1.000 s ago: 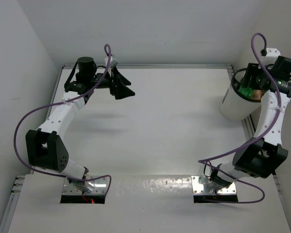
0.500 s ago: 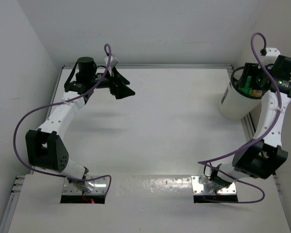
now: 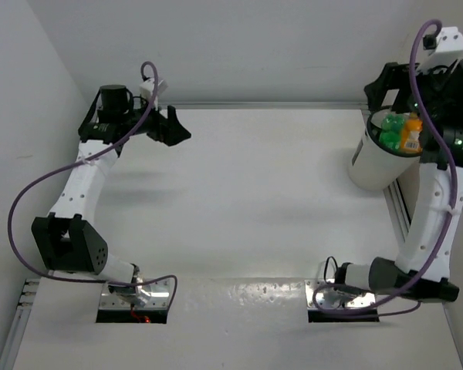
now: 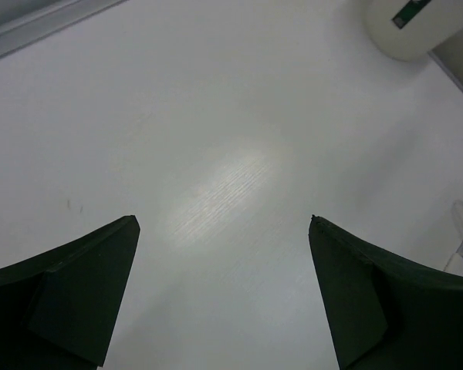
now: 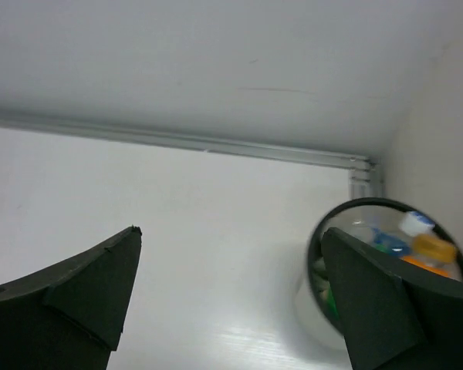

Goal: Put the plastic bottles in the bin

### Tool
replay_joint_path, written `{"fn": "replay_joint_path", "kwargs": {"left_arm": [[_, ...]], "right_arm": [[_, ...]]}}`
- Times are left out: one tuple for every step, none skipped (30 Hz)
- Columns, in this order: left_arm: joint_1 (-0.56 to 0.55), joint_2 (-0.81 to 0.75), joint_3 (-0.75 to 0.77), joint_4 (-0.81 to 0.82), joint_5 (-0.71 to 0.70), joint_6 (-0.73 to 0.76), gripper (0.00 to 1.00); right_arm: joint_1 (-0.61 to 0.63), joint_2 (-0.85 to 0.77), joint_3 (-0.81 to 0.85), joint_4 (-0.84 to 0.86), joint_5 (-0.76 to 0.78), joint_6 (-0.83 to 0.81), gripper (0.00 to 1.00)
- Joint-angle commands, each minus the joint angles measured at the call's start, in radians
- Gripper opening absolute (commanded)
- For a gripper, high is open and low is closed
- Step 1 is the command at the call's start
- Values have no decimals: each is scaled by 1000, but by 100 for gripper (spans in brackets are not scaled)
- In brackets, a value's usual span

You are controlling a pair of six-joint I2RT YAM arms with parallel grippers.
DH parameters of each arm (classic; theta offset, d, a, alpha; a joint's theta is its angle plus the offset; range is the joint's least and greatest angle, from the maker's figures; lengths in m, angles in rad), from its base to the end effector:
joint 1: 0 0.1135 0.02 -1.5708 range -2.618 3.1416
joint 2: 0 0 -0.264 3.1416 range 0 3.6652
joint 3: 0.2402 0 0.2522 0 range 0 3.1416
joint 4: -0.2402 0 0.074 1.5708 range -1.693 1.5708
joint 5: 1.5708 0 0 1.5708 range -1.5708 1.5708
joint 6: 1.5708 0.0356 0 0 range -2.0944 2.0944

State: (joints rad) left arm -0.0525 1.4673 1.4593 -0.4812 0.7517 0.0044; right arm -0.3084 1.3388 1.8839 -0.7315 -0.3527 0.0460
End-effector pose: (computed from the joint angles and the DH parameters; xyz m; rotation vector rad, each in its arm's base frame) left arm 0.3247 -0.0414 0.3871 0.5182 1.9392 -0.7987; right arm 0.2355 -0.0621 0.5288 0.0533 1.7462 0.1179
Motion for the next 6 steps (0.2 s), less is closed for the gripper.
{"fn": "replay_joint_path", "kwargs": {"left_arm": [[81,-80,-72,-80,-58,34,99],[97,-93,-86,-80,-58,43,99],[112,-105,-100,-80,-46,43,99],[140,-119,-123,-80,-25,43,99],[152,-139,-123,-80,-25,43,99],[163,-139,-137,-80,-25,43,99]], "right_arm": [[89,-79,-157,-68,-58,57,98],[122,-110,-187,-62,-54,66,100],[155,-140,-262,-39,-36,72,100],[166,-150,-281,-33,-31,80,100],[193,-168,-293,-26,-20,87,100],[202,-162,-302,-16,-12,95,100]]}}
